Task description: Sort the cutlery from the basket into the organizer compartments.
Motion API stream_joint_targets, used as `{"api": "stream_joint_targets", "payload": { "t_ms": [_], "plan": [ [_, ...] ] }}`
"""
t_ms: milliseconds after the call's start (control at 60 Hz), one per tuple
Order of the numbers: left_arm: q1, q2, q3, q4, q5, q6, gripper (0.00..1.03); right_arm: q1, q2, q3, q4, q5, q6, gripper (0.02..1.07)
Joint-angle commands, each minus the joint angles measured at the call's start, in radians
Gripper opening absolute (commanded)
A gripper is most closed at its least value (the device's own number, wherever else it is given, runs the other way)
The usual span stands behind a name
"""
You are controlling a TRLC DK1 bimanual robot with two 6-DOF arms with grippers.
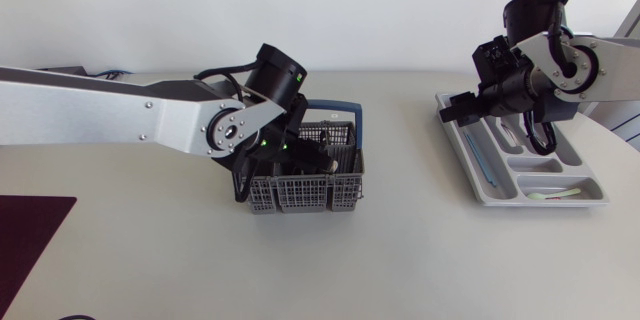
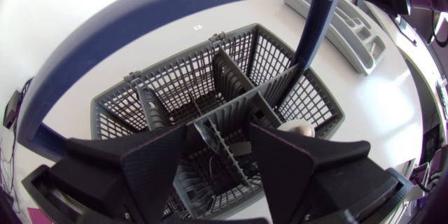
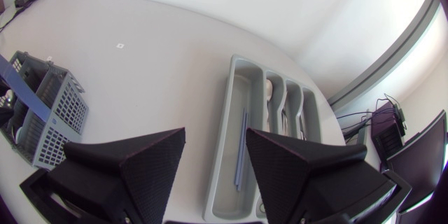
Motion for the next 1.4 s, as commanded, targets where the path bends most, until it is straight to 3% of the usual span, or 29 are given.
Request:
{"api": "stream_joint_targets", "payload": {
  "t_ms": [0,267,983,1083,1233,1383],
  "plan": [
    [-0.004,0.027,0.028,0.013,-0.011,-0.033,0.48,-0.001,-0.014,-0.027,0.012,0.010,0.015,0.66],
    [0.003,0.030,0.019,0.029,-0.012,-0.038,0.33,0.002,-0.018,-0.041,0.024,0.015,0.011,0.66],
    [0.037,0.035,-0.015,0.035,-0.014,-0.047,0.24,0.011,-0.027,-0.053,0.038,0.030,-0.003,0.66],
    [0.045,0.032,-0.023,0.037,-0.014,-0.049,0.15,0.014,-0.027,-0.053,0.038,0.031,-0.003,0.66],
    [0.049,0.023,-0.035,0.038,-0.012,-0.058,0.12,0.015,-0.032,-0.056,0.038,0.034,-0.006,0.66],
    [0.058,0.020,-0.049,0.038,0.055,-0.066,0.09,0.015,-0.037,-0.064,0.039,0.039,-0.011,0.66]
  ]
}}
